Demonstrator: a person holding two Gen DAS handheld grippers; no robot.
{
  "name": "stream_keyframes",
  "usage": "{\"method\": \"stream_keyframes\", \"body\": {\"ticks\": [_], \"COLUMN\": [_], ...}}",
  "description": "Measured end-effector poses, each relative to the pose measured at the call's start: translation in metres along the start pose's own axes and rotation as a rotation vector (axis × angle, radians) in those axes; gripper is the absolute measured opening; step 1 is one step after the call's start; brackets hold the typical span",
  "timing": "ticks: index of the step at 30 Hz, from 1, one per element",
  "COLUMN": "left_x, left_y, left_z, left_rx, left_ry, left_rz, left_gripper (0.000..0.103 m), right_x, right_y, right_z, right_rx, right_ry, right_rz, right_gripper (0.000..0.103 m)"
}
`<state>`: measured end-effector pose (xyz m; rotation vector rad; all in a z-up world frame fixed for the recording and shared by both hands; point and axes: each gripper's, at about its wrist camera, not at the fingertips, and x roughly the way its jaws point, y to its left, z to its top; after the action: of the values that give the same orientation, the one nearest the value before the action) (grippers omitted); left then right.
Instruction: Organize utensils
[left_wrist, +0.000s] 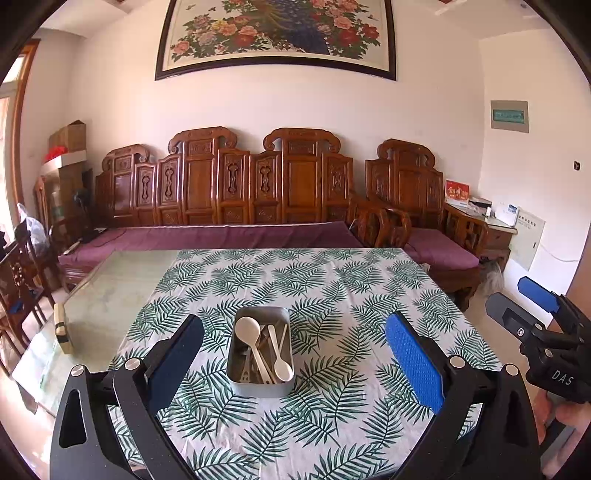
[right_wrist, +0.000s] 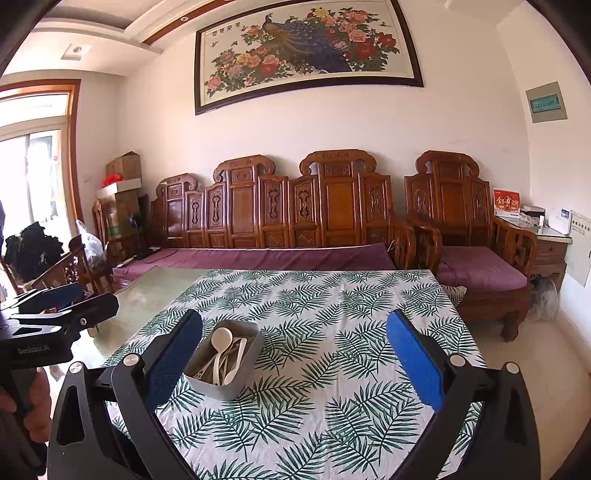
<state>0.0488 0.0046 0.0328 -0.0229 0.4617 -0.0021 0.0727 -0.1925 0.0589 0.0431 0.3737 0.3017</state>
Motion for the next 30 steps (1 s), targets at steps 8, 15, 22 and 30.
{"method": "stream_keyframes", "body": {"ticks": [8, 15, 22, 30], "left_x": [-0.0007, -0.0006, -0.0009, 0.0002], "left_y": [-0.0015, -0.0018, -0.0011, -0.0026], "left_z": [-0.0002, -0.0002, -0.0015, -0.0031], "left_rx": [0.001, 0.0, 0.0, 0.0], "left_ry": [0.001, 0.001, 0.004, 0.002], "left_rz": [-0.002, -0.001, -0.003, -0.007], "left_gripper": [0.095, 0.095, 0.095, 0.095], "right_x": [-0.0002, -0.0004, -0.0003, 0.0005], "right_y": [0.001, 0.0012, 0.0024, 0.003], "right_z": [-0.0003, -0.0005, -0.0016, -0.0039], "right_rx": [0.0, 0.001, -0.001, -0.002], "right_ry": [0.0, -0.001, 0.001, -0.001], "right_rz": [0.0, 0.0, -0.001, -0.004], "right_gripper": [0.1, 0.1, 0.1, 0.1]}}
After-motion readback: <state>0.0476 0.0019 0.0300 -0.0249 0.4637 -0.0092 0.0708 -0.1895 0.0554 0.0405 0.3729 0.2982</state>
